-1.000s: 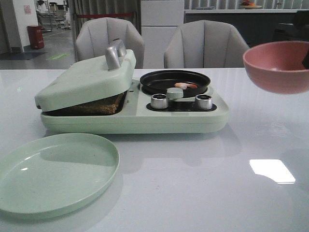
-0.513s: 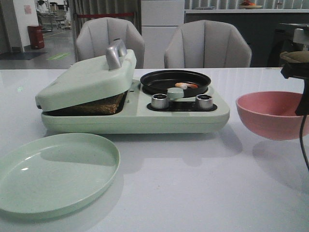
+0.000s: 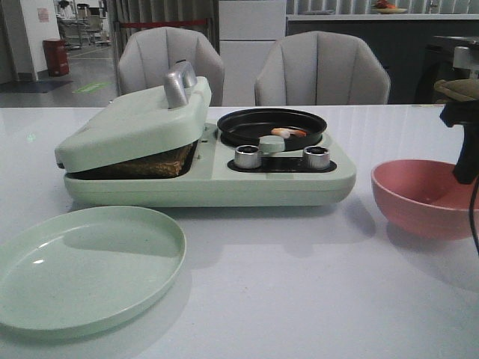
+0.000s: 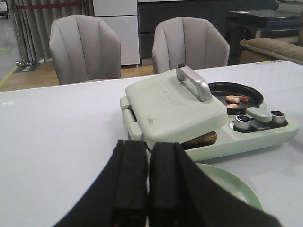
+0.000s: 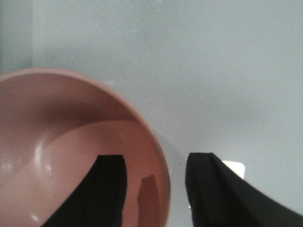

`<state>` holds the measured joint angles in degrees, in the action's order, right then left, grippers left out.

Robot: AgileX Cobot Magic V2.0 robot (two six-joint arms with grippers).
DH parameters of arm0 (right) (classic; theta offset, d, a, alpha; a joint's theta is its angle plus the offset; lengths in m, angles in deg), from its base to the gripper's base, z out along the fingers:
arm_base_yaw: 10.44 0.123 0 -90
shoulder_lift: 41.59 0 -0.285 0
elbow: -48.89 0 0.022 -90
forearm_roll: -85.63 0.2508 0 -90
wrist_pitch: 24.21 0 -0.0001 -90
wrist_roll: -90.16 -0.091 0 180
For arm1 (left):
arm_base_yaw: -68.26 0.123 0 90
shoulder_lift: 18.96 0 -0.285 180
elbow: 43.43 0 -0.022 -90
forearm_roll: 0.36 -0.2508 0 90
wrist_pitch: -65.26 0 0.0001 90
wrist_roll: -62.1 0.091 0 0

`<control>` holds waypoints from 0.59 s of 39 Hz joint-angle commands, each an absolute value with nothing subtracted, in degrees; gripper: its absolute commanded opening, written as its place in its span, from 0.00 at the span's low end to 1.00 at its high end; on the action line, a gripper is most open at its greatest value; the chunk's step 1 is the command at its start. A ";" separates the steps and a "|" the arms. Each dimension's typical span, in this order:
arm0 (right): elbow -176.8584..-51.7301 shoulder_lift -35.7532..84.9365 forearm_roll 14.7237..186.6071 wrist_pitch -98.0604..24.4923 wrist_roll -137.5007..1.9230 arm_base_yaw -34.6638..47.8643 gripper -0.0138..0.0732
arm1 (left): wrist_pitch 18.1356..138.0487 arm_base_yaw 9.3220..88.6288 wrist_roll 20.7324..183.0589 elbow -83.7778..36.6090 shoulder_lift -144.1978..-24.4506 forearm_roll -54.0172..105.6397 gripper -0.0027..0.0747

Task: Make breakfast with bread and shrimp
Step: 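Open the right gripper and withdraw it from the bowl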

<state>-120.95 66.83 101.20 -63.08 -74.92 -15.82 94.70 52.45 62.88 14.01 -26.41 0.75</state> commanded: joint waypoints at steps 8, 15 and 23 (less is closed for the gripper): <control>-122.41 49.85 99.01 -59.85 -74.02 -13.14 0.65 | 90.50 52.08 62.77 12.52 -26.75 1.13 0.18; -121.45 39.15 99.01 -56.67 -74.02 -8.15 0.65 | 90.50 52.08 62.77 12.52 -26.75 1.13 0.18; -114.06 26.63 99.35 -48.54 -74.02 -3.14 0.65 | 90.50 52.08 62.77 12.52 -26.75 1.13 0.18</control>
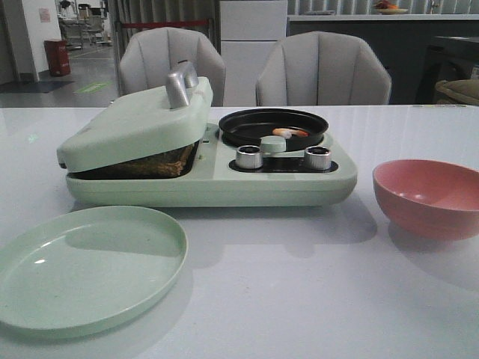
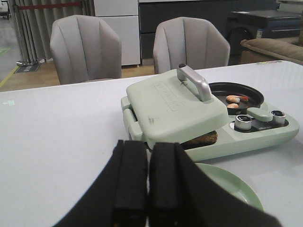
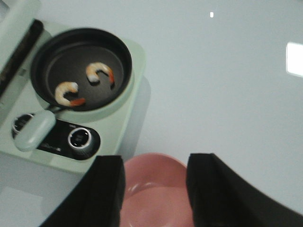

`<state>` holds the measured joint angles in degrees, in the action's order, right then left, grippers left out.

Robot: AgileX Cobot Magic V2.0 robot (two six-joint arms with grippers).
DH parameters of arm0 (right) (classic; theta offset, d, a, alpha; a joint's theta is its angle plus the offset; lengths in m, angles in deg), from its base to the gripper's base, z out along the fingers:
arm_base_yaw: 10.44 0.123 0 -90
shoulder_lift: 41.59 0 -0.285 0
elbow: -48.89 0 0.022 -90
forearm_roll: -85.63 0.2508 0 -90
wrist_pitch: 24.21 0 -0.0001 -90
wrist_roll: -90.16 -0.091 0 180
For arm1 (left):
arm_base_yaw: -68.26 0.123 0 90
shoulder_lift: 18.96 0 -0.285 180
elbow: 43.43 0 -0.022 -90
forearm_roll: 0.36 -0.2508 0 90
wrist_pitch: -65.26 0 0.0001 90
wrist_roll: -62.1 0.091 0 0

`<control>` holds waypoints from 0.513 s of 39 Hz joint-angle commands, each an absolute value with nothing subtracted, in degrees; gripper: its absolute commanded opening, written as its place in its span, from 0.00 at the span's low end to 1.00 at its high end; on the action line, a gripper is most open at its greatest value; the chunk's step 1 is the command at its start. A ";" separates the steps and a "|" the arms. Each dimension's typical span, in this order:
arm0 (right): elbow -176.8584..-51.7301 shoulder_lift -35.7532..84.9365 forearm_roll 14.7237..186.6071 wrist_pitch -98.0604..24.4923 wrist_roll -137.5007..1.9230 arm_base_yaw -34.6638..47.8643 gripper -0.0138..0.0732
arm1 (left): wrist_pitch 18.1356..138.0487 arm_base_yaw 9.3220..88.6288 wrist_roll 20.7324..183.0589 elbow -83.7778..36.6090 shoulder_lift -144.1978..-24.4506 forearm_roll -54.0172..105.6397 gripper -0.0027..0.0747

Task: Make breakfast with bread and shrimp
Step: 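Open the right gripper and withdraw it from the bowl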

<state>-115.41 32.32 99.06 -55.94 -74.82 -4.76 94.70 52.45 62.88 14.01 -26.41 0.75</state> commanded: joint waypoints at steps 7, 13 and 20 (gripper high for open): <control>-102.36 15.58 100.32 -36.96 -74.08 1.51 0.65 | 90.50 52.08 62.77 12.52 -26.75 1.13 0.18; -92.30 5.69 102.29 -32.72 -74.14 4.05 0.65 | 90.50 52.08 62.77 12.52 -26.75 1.13 0.18; -83.25 -6.77 102.29 -34.40 -74.14 4.20 0.65 | 90.50 52.08 62.77 12.52 -26.75 1.13 0.18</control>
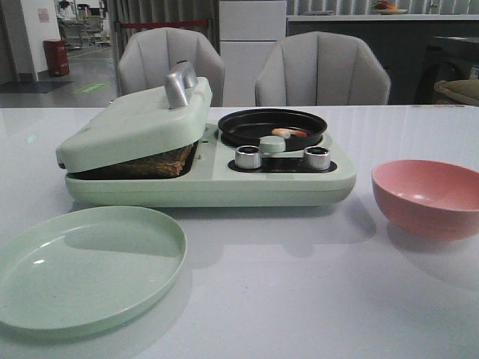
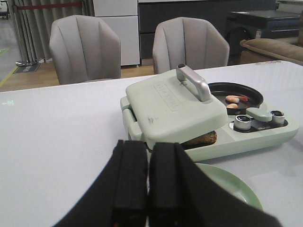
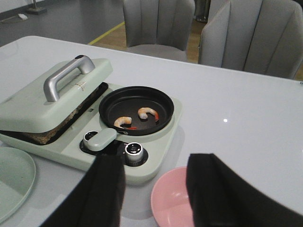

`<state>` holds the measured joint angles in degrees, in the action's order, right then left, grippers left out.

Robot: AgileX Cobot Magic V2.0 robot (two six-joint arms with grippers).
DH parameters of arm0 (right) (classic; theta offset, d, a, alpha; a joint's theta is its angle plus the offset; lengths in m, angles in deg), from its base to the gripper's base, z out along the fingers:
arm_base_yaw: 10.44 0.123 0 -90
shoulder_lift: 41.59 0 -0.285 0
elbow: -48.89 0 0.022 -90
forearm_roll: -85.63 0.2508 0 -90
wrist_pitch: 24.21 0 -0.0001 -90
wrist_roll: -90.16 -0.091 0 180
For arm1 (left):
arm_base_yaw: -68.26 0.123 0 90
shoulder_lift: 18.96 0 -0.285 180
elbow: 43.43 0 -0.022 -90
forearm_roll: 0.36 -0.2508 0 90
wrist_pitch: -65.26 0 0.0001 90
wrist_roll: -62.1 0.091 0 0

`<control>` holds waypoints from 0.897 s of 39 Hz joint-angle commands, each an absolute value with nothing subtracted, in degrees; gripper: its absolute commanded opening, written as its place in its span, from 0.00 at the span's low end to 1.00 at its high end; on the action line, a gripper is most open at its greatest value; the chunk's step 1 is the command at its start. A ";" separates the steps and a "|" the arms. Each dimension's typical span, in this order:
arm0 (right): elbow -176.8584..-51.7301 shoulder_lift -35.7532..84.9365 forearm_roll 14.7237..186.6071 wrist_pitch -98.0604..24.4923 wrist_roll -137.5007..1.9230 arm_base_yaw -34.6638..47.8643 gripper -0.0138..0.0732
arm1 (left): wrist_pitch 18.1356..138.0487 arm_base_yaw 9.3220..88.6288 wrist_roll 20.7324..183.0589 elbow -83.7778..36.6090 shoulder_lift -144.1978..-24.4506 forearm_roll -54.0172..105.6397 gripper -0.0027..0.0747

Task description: Make breakfast with bread and shrimp

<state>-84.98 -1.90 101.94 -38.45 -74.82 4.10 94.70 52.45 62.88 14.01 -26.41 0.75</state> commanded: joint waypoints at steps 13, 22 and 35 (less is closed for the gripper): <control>-69.01 -29.68 102.29 -36.92 -74.14 4.20 0.65 | 90.50 52.08 62.77 12.52 -26.75 1.23 0.18; -66.82 -31.82 102.29 -37.13 -74.14 4.20 0.64 | 90.50 52.08 62.77 12.52 -26.75 1.33 0.18; -66.81 -31.82 102.29 -37.69 -74.14 4.20 0.33 | 90.50 52.08 62.77 12.52 -26.75 1.33 0.18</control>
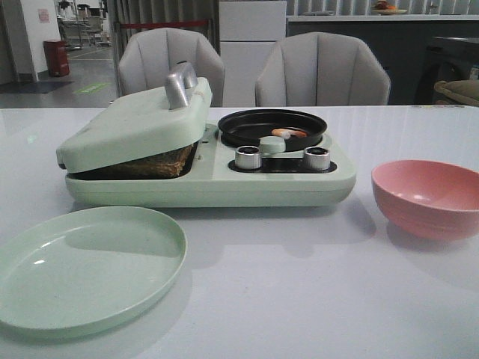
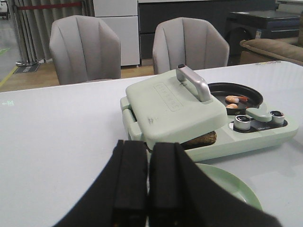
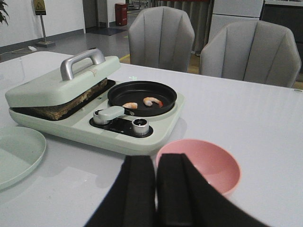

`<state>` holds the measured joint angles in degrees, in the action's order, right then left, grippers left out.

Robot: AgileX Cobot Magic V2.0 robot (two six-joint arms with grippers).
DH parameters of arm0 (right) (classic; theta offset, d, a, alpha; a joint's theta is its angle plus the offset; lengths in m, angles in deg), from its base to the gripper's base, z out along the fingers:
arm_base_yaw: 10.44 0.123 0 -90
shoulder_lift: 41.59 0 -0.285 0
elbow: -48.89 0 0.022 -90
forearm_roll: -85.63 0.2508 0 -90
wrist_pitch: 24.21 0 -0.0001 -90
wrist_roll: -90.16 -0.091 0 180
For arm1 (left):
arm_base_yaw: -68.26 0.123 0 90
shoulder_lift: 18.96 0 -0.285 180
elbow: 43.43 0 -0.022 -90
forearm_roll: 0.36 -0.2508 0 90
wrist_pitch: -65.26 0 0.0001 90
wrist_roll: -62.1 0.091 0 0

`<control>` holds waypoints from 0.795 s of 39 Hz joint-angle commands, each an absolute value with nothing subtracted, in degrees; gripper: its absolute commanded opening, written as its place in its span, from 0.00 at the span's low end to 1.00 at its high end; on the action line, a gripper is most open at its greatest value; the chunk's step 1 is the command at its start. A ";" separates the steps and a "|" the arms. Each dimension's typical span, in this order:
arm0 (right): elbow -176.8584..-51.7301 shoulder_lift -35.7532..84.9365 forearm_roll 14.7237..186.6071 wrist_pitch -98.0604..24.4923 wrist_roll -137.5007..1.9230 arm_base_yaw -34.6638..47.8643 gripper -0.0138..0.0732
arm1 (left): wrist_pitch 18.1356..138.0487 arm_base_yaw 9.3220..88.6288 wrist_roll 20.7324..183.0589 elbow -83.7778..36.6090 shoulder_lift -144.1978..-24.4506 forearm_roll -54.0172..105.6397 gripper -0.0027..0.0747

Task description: Make breakfast with bread and shrimp

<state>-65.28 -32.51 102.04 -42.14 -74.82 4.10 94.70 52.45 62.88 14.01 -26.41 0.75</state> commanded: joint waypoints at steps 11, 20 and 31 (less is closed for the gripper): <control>-66.81 -31.82 102.29 -37.74 -74.14 4.20 0.32 | 90.50 52.08 62.77 12.52 -26.75 1.33 0.18; -66.81 -31.82 102.29 -37.74 -74.14 4.20 0.32 | 90.50 52.08 62.77 12.52 -26.75 1.33 0.18; -66.81 -31.82 102.29 -37.74 -74.14 4.20 0.32 | 87.77 52.08 62.77 15.51 -26.75 0.34 0.18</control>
